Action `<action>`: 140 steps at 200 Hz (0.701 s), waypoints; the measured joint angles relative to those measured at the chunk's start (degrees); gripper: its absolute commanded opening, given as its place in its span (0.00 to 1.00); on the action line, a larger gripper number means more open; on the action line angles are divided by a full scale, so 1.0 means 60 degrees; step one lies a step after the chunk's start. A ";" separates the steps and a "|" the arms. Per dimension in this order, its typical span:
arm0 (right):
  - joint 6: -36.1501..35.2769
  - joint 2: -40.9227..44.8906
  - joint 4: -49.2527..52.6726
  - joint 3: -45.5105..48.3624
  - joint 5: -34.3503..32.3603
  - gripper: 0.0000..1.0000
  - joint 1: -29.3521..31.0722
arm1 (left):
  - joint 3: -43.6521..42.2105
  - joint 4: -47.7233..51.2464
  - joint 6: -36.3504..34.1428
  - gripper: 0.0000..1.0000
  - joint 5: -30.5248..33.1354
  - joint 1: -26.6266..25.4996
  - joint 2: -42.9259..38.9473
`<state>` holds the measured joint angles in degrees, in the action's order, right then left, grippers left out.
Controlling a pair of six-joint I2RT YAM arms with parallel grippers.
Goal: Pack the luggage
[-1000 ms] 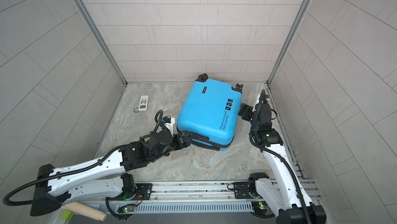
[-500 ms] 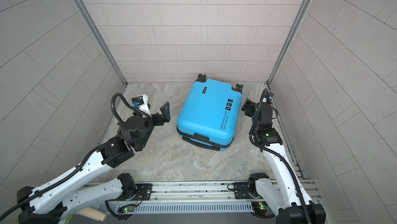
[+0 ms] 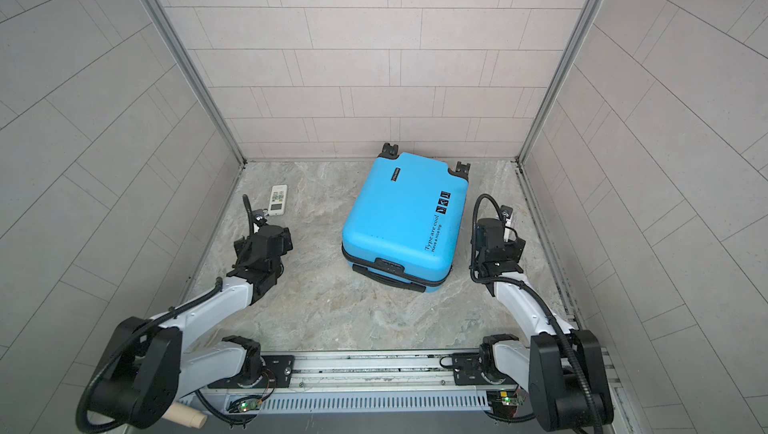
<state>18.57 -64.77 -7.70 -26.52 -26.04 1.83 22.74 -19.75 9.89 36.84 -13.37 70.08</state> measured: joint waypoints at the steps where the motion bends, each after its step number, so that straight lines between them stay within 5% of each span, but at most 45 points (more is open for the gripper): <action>1: 0.0000 -0.0011 -0.0029 0.0025 -0.0007 0.98 0.0000 | -0.0022 -0.0055 -0.0015 1.00 -0.0004 0.0011 0.0022; 69: -0.1045 -0.1435 -0.4437 0.1617 0.0674 0.99 -0.0004 | -0.1162 -0.6182 -0.1399 1.00 -0.1599 0.0769 0.3377; 100: -0.1821 -0.3537 -0.6779 0.1446 0.1417 1.00 0.0007 | -0.0098 -0.4962 -0.1293 1.00 -0.2379 0.1231 0.3559; 140: -0.2514 -0.4098 -0.6342 0.0747 0.1668 0.98 0.0197 | 0.0222 -0.5184 -0.1151 1.00 -0.2958 0.1683 0.3555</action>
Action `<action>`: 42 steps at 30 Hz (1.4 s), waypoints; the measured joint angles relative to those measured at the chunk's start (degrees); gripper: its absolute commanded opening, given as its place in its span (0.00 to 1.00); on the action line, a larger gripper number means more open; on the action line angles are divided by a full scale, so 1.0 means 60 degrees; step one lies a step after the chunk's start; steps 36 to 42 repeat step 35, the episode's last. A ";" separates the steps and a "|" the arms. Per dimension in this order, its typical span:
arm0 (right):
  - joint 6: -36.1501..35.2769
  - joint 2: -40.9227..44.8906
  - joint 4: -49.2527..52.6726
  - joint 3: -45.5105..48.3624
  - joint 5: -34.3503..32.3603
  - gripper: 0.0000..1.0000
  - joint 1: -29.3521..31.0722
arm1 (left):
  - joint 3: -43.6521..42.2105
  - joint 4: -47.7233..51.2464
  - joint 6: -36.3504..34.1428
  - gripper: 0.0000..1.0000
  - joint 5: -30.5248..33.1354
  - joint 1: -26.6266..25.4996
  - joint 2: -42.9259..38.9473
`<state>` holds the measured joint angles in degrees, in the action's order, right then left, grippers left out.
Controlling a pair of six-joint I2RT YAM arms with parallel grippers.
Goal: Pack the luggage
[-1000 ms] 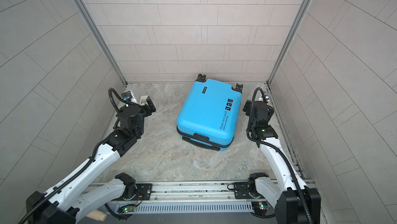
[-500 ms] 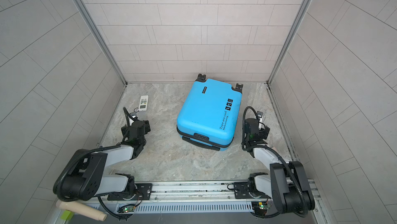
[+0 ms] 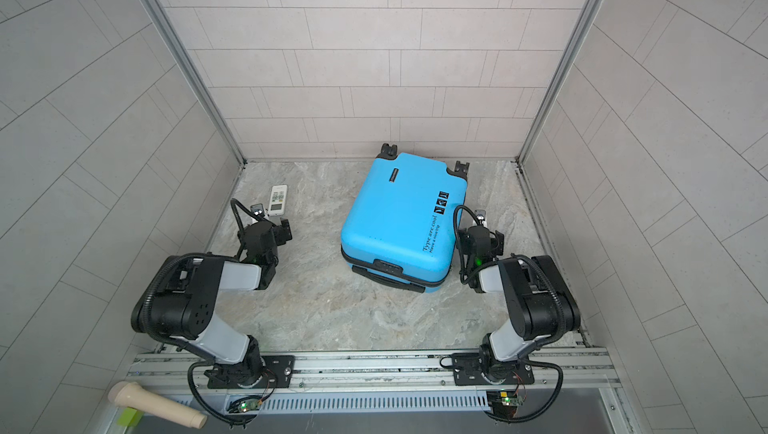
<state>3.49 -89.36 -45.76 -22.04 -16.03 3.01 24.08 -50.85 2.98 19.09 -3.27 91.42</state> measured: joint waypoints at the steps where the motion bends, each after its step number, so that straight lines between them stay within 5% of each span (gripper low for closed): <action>1: -0.0007 0.0022 0.0127 -0.0051 0.0004 0.99 0.0000 | -0.0025 -0.0029 -0.0007 1.00 -0.0022 -0.0004 0.0004; 42: -0.0029 0.0222 0.0670 -0.0248 0.0000 1.00 -0.0007 | -0.0146 -0.0175 -0.0044 1.00 -0.0364 -0.0047 0.0069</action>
